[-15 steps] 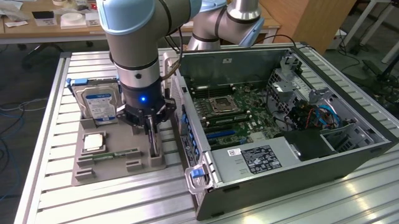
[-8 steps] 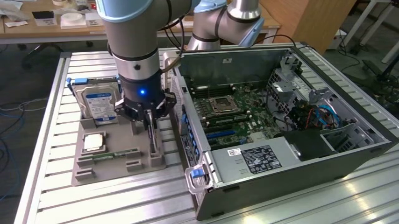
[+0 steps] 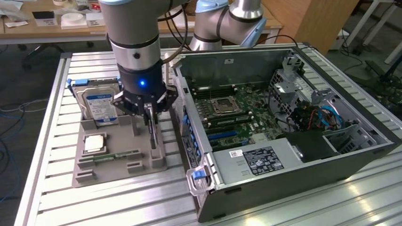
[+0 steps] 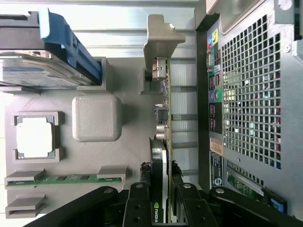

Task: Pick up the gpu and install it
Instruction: 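Pick up the gpu and move the gpu toward the slot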

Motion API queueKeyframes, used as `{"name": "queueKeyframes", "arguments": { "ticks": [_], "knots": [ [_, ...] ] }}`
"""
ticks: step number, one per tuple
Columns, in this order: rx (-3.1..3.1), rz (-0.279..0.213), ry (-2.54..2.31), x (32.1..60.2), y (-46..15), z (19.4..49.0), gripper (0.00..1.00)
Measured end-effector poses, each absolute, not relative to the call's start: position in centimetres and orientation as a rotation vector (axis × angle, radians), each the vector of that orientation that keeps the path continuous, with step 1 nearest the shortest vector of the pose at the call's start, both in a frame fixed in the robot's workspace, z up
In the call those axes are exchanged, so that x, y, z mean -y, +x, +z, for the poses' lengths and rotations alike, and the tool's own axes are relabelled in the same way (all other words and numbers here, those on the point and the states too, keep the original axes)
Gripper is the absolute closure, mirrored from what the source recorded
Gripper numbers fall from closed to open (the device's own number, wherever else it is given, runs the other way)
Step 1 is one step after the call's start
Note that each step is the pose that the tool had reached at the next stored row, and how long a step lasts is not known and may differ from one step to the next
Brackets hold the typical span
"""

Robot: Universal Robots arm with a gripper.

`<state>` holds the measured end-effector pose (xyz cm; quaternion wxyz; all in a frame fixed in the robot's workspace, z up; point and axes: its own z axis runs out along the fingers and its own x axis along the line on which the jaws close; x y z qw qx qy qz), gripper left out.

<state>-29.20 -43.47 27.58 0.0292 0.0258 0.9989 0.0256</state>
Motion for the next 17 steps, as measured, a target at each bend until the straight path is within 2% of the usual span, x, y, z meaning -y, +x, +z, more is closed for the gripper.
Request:
{"name": "queueKeyframes", "arguments": {
  "ticks": [17],
  "knots": [
    [-3.081, 0.088, 0.079, 43.5, -29.1, 33.3, 0.73]
  ]
}}
